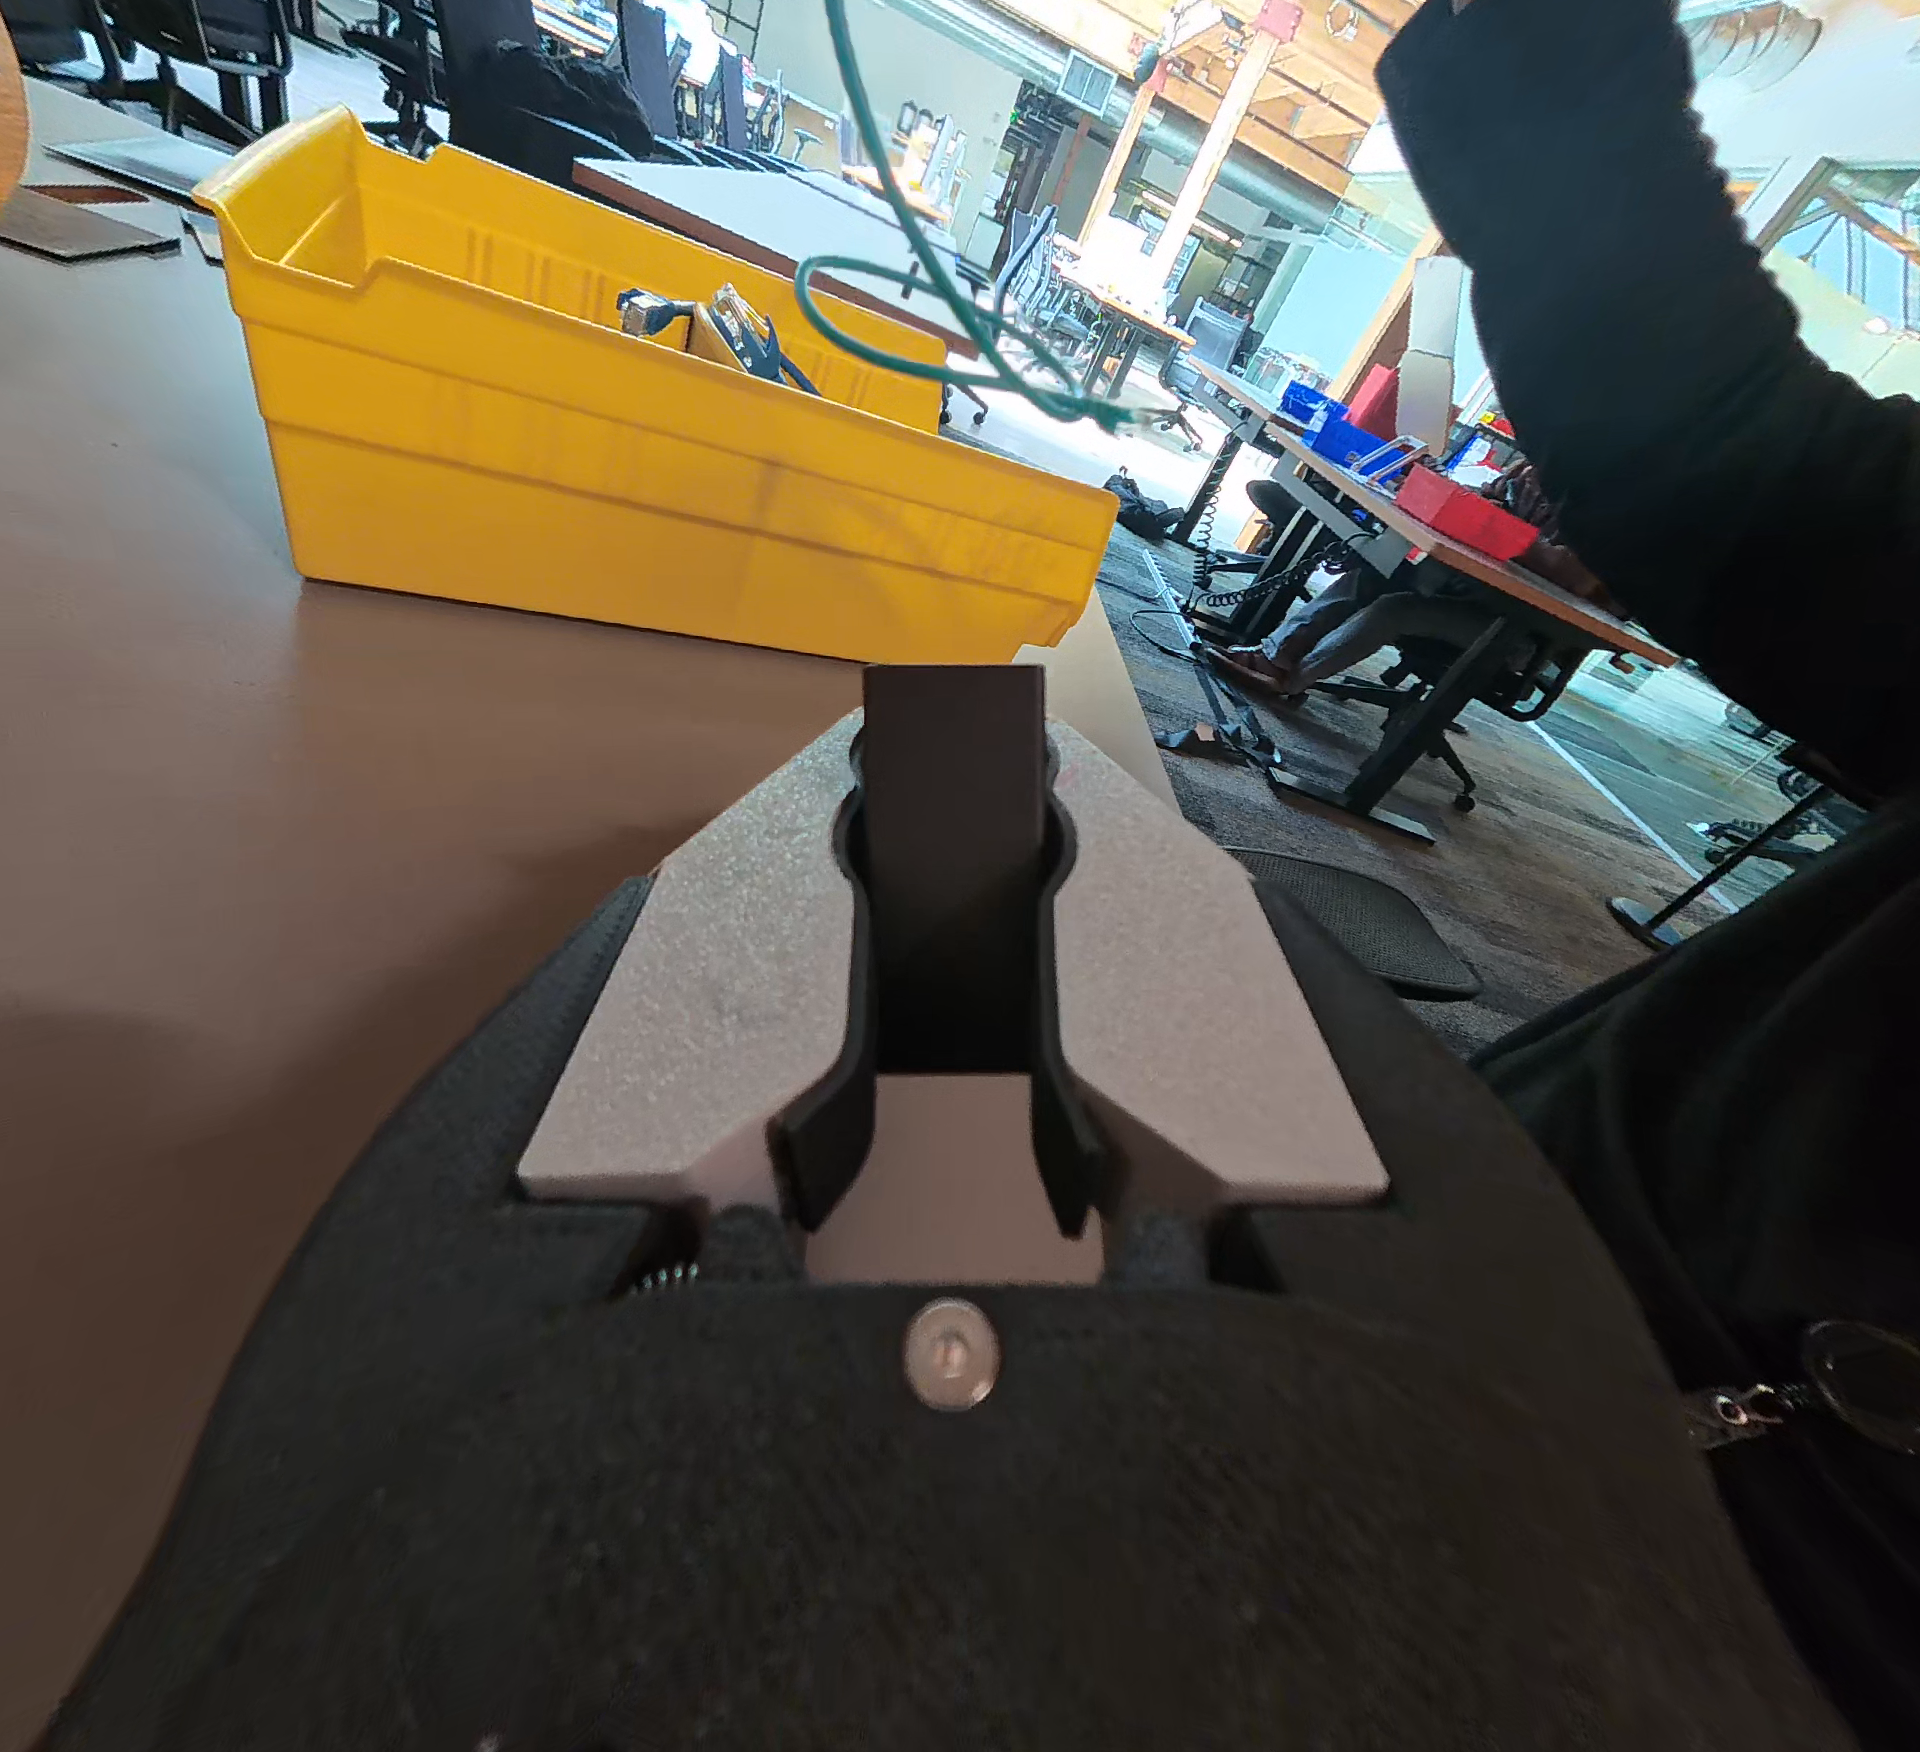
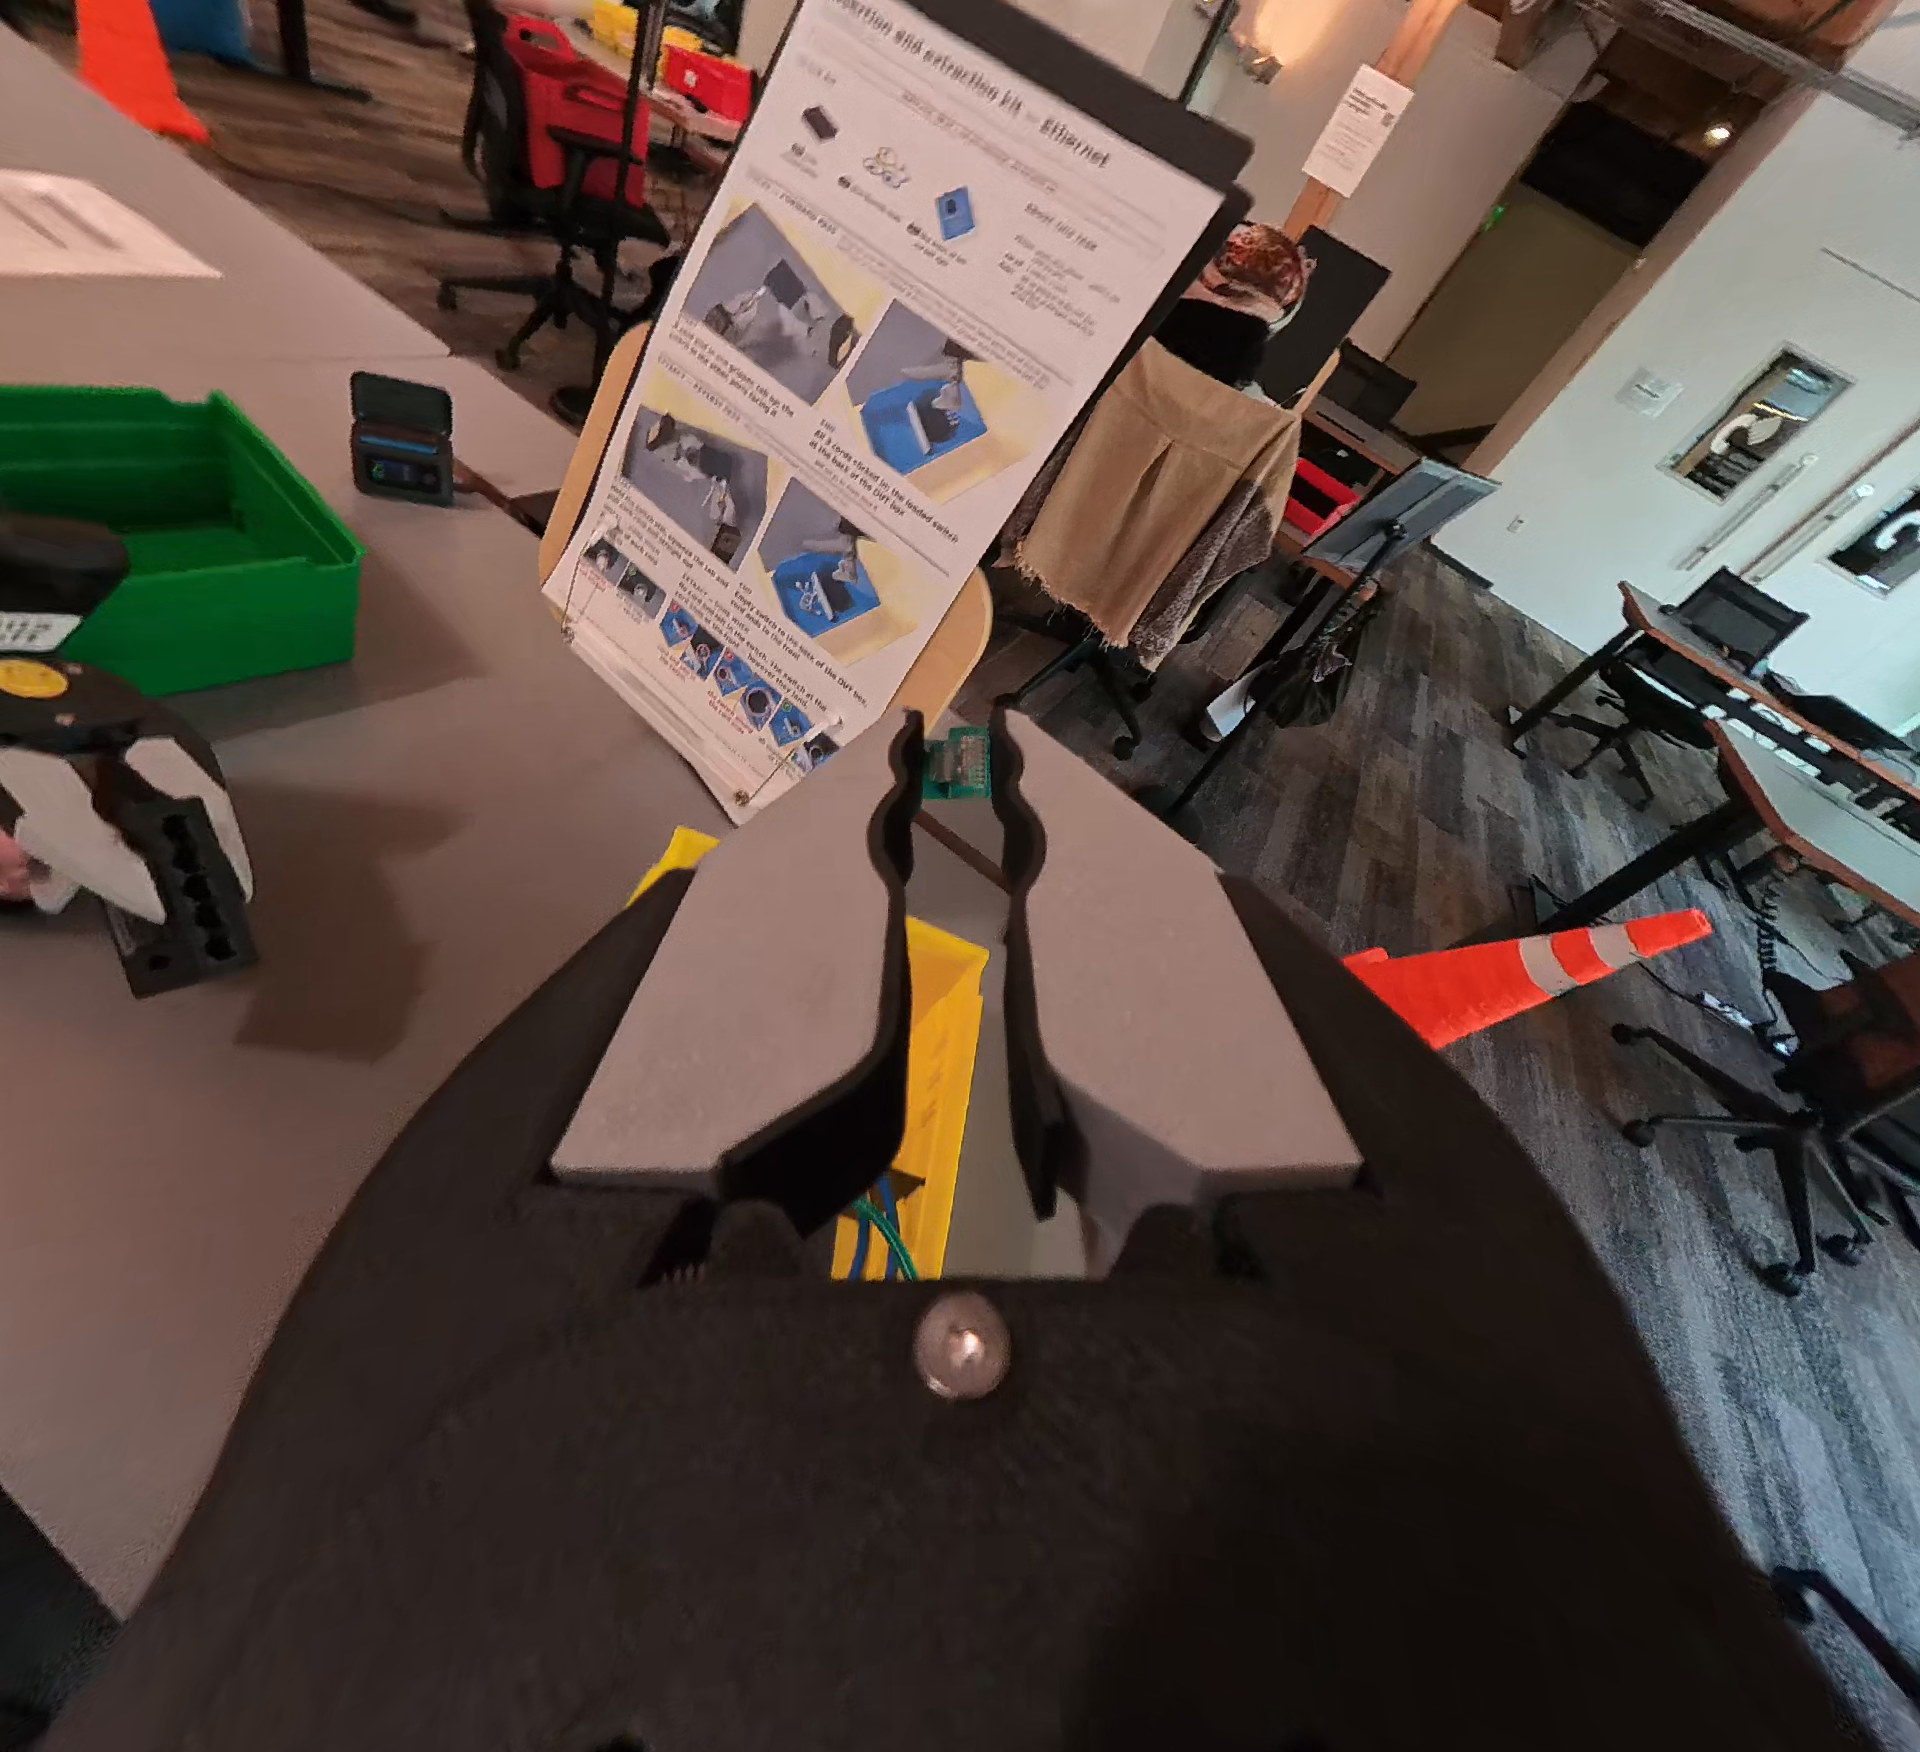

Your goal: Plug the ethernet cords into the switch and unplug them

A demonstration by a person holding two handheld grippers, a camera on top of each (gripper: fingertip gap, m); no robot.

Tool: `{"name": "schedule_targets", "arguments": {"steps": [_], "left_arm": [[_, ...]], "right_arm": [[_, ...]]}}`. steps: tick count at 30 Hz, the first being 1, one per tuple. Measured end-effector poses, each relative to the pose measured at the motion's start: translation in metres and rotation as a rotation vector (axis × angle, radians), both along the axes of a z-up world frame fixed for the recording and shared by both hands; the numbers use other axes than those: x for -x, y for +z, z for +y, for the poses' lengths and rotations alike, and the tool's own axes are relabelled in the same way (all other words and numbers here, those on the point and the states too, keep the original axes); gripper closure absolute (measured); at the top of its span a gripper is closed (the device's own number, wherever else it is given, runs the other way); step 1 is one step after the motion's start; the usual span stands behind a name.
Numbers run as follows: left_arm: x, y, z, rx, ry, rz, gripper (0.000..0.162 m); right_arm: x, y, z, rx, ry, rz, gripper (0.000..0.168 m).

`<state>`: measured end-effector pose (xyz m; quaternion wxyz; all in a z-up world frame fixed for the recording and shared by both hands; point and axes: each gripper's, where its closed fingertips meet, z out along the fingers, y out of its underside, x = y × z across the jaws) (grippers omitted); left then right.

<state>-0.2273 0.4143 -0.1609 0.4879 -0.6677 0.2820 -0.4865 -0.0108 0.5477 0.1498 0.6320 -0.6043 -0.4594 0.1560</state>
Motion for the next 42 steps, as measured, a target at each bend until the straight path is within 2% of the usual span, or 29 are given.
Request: {"name": "schedule_targets", "arguments": {"steps": [6,10,15,19,22,24,29,36,39,42], "left_arm": [[-0.001,-0.001,-0.001,0.002,-0.004,0.005,0.136],[-0.001,-0.002,-0.001,0.006,-0.005,0.009,0.136],[-0.002,-0.002,0.000,0.007,-0.006,0.009,0.137],[-0.001,-0.002,0.000,0.004,-0.005,0.009,0.137],[-0.002,-0.002,0.000,0.005,-0.007,0.010,0.136],[-0.002,-0.003,0.000,0.009,-0.007,0.010,0.136],[-0.001,-0.002,0.001,0.014,-0.006,0.003,0.137],[-0.001,-0.001,-0.001,0.005,-0.007,0.003,0.137],[-0.001,-0.001,-0.001,0.008,-0.007,0.002,0.136],[-0.002,-0.001,-0.001,0.006,-0.009,0.006,0.136]], "right_arm": [[0.010,-0.063,0.009,0.086,0.030,-0.163,0.159],[0.013,-0.128,0.016,0.175,0.036,-0.355,0.163],[0.013,-0.194,0.019,0.352,0.057,-0.462,0.162],[0.002,-0.264,0.001,0.611,0.125,-0.635,0.168],[-0.012,-0.310,0.005,0.639,0.051,-0.807,0.168],[-0.011,-0.329,-0.003,0.695,0.076,-0.851,0.168],[-0.015,-0.334,0.005,0.676,0.000,-0.926,0.168],[-0.010,-0.292,0.009,0.642,-0.006,-0.733,0.168],[-0.027,-0.279,0.012,0.590,-0.053,-0.749,0.168],[-0.054,-0.261,0.029,0.515,-0.173,-0.746,0.164]]}}
